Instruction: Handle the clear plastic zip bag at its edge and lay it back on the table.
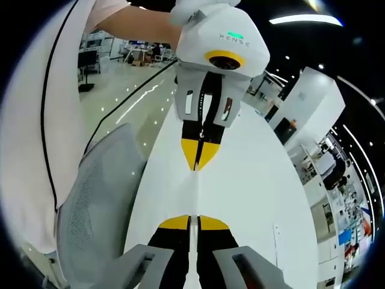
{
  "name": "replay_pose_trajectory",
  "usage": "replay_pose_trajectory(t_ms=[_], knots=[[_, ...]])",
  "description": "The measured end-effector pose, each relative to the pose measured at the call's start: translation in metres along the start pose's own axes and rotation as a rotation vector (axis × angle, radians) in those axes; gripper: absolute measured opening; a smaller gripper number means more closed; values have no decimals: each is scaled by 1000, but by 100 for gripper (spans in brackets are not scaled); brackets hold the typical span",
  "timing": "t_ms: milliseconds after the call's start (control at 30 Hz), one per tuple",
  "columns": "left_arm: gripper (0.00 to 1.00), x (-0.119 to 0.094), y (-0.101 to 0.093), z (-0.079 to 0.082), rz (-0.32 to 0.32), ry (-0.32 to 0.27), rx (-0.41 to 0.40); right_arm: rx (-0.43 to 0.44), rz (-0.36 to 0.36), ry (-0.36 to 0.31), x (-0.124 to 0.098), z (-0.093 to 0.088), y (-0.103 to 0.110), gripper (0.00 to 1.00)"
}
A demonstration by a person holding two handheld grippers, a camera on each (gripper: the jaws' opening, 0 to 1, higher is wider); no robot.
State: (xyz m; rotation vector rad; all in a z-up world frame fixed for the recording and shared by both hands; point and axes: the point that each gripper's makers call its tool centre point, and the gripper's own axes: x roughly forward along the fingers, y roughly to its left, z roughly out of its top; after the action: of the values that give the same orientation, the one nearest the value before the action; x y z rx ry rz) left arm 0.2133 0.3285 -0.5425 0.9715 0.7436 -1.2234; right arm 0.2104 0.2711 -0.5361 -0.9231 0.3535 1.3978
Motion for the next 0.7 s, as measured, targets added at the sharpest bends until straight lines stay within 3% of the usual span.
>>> replay_pose_trajectory(t_ms=[700], knots=[[0, 0, 4, -2, 9, -7, -6, 13, -11, 18, -11, -12, -2, 0]])
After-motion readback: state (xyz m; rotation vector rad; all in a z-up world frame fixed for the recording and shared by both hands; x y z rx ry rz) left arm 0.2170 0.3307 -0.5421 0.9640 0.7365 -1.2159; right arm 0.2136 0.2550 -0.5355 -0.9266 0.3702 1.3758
